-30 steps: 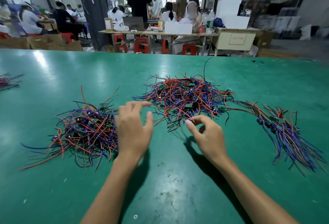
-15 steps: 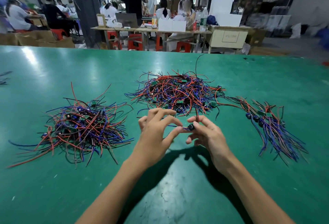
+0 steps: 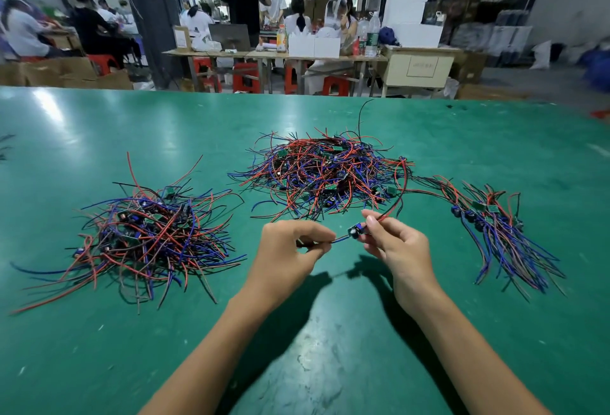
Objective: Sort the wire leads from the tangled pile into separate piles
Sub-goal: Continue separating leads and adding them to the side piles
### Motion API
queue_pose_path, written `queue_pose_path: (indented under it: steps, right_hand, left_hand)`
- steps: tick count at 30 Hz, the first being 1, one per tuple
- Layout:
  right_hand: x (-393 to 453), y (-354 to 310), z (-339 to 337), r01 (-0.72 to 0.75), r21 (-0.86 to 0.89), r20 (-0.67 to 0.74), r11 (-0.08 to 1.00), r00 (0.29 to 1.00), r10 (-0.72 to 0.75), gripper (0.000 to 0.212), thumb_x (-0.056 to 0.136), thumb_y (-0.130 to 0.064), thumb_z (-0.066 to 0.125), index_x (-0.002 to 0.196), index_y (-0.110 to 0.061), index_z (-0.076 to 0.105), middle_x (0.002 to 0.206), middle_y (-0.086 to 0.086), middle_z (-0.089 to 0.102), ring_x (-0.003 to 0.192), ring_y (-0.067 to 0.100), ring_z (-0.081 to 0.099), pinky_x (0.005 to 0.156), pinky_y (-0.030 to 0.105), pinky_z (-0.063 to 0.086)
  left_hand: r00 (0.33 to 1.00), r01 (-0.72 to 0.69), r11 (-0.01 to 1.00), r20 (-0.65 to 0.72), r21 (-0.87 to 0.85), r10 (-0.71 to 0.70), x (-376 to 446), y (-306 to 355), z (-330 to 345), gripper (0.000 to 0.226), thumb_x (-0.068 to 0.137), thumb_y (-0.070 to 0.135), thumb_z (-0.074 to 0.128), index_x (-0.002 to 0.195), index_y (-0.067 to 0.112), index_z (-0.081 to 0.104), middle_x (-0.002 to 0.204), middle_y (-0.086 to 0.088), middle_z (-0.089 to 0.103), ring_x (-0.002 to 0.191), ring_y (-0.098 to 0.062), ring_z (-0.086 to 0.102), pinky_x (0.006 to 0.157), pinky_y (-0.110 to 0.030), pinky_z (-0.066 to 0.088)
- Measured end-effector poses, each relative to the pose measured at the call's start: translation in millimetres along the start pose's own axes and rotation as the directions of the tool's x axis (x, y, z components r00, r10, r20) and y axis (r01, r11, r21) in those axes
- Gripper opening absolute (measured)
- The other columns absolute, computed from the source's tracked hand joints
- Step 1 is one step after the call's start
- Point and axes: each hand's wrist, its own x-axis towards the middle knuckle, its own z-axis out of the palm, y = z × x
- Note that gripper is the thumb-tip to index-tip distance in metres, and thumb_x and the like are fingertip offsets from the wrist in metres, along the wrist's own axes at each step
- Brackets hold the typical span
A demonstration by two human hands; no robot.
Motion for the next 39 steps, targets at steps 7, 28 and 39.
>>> queue_pose_path:
  steps: [7, 28, 39]
  right_hand:
    - [-1.6, -10.9, -5.8, 0.029, -0.069, 0.224, 0.997, 0.975, -0.013, 0.023, 0.082, -0.025, 0.075, 0.103, -0.016, 0.078, 0.077, 0.002, 0.074, 0.066, 0.009, 0.063, 0.066, 0.015, 0.051]
    - [-14.1, -9.1, 8.6, -0.032, -0.168, 0.365, 0.985, 0.927, 0.092, 0.033, 0.089, -0.045, 0.065, 0.104, -0.019, 0.079, 0.08, 0.005, 0.066, 0.073, 0.018, 0.061, 0.064, 0.024, 0.05]
    - [-17.1, 5.2, 31.4, -0.03, -0.121, 0.097, 0.992, 0.994, 0.042, 0.031, 0.102, -0.011, 0.043, 0.088, -0.008, 0.07, 0.073, 0.007, 0.064, 0.046, 0.012, 0.052, 0.043, 0.021, 0.044]
  left_hand:
    - [0.871, 0.452, 0.817, 0.375, -0.359, -0.317, 0.5, 9.8, -4.5, 0.027, 0.092, 0.021, 0.072, 0.117, 0.012, 0.069, 0.099, -0.009, 0.078, 0.087, -0.023, 0.076, 0.078, -0.025, 0.059]
    - [0.837, 0.542, 0.628, 0.421, -0.558, -0.348, -1.1, 13.0, 5.0, 0.02, 0.095, 0.014, 0.065, 0.099, -0.002, 0.076, 0.086, -0.012, 0.073, 0.072, -0.023, 0.07, 0.069, -0.032, 0.06]
    - [0.858, 0.5, 0.749, 0.367, -0.435, -0.36, -3.5, 14.2, 12.2, 0.018, 0.088, 0.004, 0.069, 0.078, -0.009, 0.076, 0.063, -0.013, 0.065, 0.05, -0.019, 0.058, 0.049, -0.027, 0.052]
